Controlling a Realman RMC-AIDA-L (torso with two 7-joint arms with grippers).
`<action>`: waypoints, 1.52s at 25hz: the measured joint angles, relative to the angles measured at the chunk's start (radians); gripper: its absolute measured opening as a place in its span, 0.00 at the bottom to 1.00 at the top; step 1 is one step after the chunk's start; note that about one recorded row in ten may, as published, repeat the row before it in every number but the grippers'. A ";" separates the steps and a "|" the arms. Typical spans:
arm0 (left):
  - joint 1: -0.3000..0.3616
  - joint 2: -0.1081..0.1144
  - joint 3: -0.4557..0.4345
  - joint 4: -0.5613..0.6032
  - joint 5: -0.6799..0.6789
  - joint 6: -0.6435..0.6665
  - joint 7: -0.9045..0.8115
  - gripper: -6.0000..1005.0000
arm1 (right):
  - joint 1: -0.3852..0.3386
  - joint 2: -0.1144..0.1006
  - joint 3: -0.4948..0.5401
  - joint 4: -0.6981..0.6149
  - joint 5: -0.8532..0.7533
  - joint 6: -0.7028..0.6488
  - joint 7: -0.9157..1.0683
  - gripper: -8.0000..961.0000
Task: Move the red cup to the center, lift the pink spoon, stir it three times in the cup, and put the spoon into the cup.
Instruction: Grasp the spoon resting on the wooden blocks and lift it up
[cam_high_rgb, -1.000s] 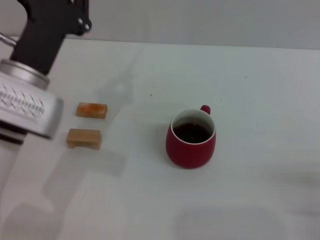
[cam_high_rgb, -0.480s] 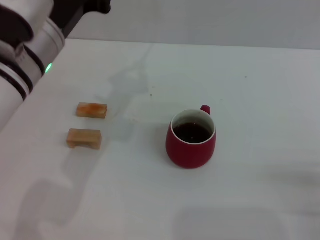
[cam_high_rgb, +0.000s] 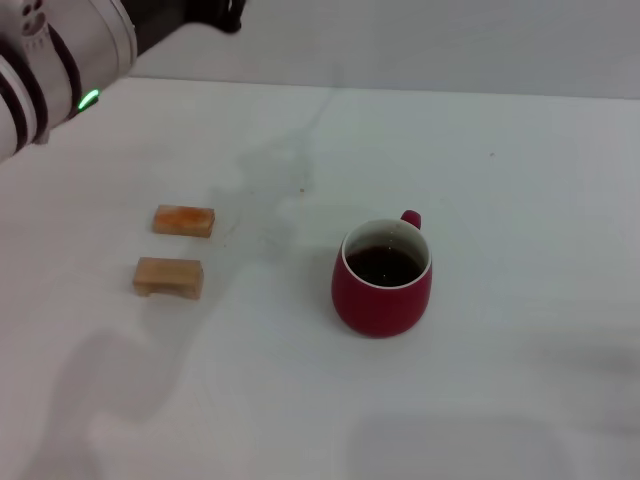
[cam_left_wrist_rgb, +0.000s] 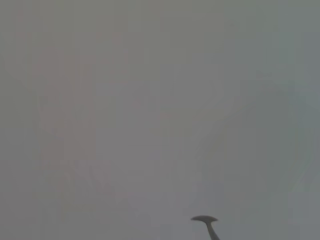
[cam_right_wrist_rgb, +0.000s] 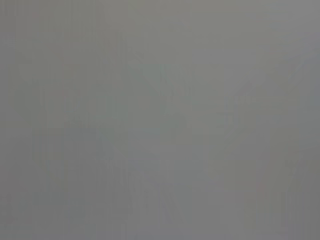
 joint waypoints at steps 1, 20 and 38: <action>0.000 0.000 0.000 0.000 0.000 0.000 0.000 0.18 | 0.000 0.000 0.000 0.000 0.001 0.000 0.000 0.01; -0.119 -0.016 -0.227 0.041 -0.382 -0.482 0.390 0.18 | -0.013 0.000 0.001 -0.011 0.008 -0.038 0.000 0.01; -0.112 -0.017 -0.229 0.051 -0.380 -0.509 0.422 0.18 | -0.026 0.001 0.032 -0.034 0.014 -0.072 0.000 0.01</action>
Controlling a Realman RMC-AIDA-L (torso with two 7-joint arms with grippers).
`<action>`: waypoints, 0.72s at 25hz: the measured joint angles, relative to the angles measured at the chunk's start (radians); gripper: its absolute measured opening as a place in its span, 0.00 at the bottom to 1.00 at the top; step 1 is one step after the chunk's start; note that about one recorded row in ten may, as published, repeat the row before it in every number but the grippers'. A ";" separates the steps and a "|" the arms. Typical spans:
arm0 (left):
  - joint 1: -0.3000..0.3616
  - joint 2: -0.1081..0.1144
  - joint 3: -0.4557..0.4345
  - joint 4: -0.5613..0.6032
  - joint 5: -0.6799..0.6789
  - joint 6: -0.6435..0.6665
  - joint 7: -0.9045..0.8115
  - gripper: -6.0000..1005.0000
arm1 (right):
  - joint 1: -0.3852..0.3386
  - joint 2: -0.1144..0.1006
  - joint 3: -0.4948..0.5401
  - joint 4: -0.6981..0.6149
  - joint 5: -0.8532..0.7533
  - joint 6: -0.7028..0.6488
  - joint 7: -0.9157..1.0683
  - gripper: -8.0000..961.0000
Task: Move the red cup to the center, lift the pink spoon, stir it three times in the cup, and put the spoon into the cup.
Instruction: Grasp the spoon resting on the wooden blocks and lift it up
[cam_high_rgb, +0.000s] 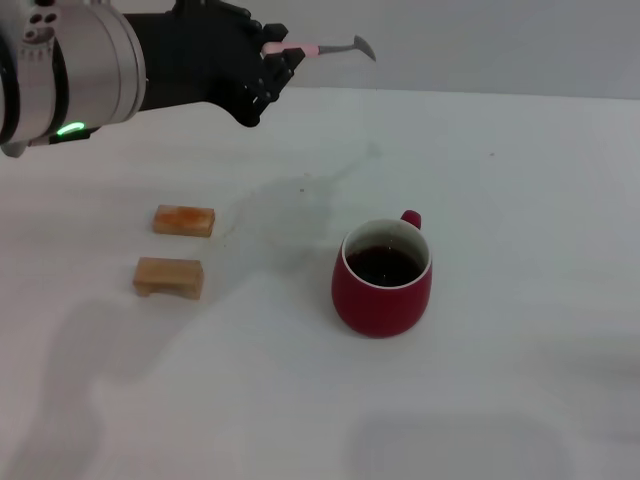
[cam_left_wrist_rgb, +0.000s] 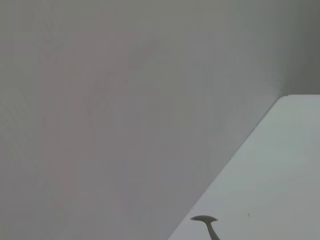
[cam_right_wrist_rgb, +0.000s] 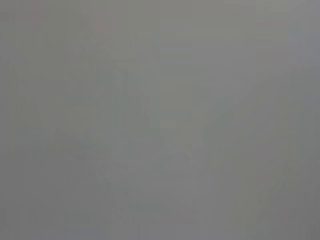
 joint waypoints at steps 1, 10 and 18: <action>0.000 0.000 0.000 0.000 0.000 -0.004 0.001 0.18 | -0.003 0.000 0.004 -0.003 0.006 -0.005 0.000 0.01; 0.007 0.000 0.003 0.033 0.002 -0.049 0.026 0.18 | -0.022 0.000 0.007 -0.019 0.046 -0.016 0.000 0.01; 0.027 0.002 -0.006 0.073 0.015 -0.090 0.026 0.18 | -0.031 0.000 0.008 -0.020 0.087 -0.018 0.000 0.01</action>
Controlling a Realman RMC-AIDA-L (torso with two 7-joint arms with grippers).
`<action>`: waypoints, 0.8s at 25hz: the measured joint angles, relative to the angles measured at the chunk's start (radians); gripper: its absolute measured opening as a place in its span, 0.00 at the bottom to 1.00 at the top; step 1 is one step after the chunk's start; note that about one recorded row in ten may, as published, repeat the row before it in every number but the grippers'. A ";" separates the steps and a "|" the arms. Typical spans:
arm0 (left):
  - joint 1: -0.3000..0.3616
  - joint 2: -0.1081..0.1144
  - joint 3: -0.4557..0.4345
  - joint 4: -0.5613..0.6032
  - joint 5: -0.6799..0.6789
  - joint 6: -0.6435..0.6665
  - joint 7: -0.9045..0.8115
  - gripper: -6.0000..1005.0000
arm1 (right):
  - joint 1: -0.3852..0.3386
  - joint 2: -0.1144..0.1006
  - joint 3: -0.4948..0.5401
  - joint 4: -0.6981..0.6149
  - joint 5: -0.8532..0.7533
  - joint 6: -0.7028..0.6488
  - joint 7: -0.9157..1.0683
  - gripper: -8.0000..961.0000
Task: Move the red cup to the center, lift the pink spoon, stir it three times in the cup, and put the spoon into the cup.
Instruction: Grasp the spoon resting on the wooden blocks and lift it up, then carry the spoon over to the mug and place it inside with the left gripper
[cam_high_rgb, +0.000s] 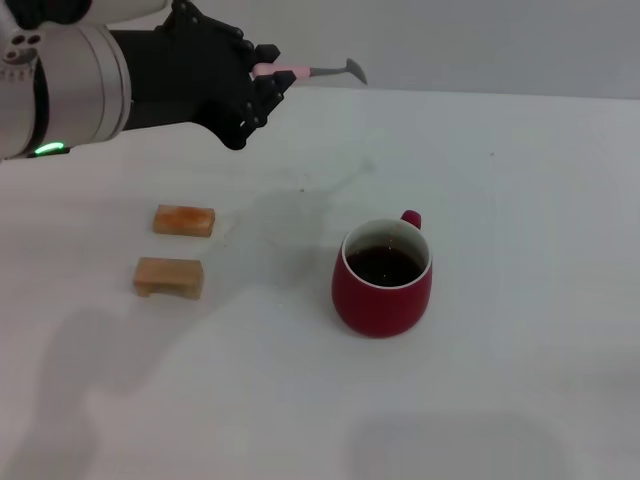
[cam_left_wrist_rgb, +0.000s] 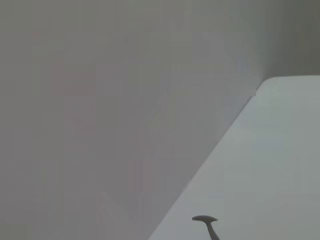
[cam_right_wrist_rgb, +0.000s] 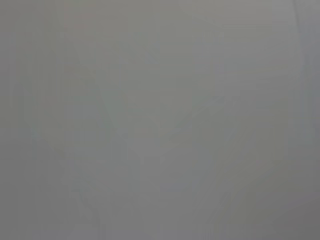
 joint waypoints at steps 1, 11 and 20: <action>0.000 0.000 0.000 0.002 0.000 -0.006 0.000 0.18 | -0.003 0.000 0.000 0.000 0.015 0.000 0.000 0.01; -0.014 -0.001 -0.005 0.025 -0.002 -0.135 0.001 0.18 | -0.011 0.000 -0.002 -0.014 0.068 0.010 0.000 0.01; -0.046 -0.001 -0.024 0.027 -0.008 -0.234 0.000 0.18 | 0.001 -0.001 0.000 -0.024 0.075 0.025 0.000 0.01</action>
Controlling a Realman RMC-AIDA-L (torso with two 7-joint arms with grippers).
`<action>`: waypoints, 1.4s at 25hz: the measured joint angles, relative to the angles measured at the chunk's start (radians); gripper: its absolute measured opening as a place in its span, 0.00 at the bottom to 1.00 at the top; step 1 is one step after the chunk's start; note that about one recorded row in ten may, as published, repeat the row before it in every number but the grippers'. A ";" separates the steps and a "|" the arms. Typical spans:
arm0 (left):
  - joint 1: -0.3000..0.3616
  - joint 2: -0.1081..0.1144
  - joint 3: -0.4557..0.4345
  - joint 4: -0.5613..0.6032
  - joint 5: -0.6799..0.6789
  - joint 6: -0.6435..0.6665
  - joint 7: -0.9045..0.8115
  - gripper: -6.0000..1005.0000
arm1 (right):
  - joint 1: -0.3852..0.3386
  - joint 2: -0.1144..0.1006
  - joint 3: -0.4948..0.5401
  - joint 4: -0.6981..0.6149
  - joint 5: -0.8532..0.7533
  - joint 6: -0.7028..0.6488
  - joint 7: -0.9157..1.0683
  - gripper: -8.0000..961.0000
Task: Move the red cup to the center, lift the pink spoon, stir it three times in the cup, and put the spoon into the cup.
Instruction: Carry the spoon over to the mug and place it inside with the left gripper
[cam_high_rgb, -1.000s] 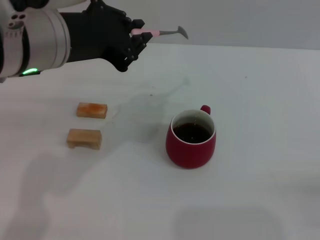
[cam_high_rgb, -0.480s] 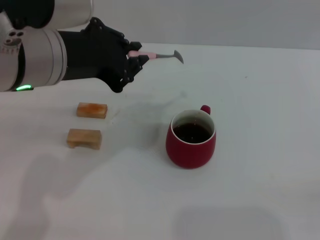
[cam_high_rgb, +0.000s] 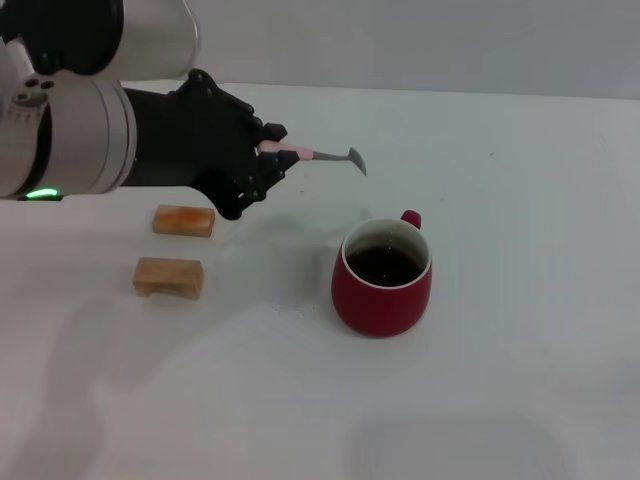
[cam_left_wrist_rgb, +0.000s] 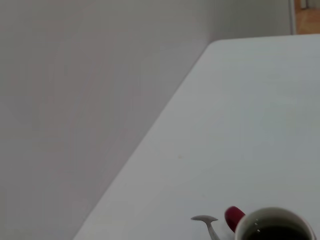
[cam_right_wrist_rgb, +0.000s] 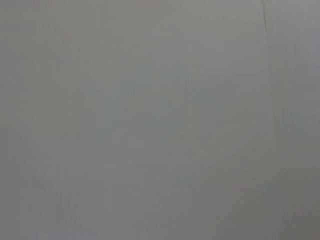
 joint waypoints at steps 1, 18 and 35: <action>-0.001 0.000 0.001 0.000 0.000 -0.004 0.000 0.18 | 0.002 0.000 0.000 0.000 0.002 0.003 0.000 0.01; 0.002 -0.001 0.058 -0.003 0.008 -0.068 0.013 0.19 | 0.012 0.000 0.002 -0.003 0.035 0.036 -0.008 0.01; -0.006 -0.003 0.076 -0.041 0.017 -0.063 0.013 0.19 | 0.012 0.000 0.001 -0.002 0.036 0.037 -0.003 0.01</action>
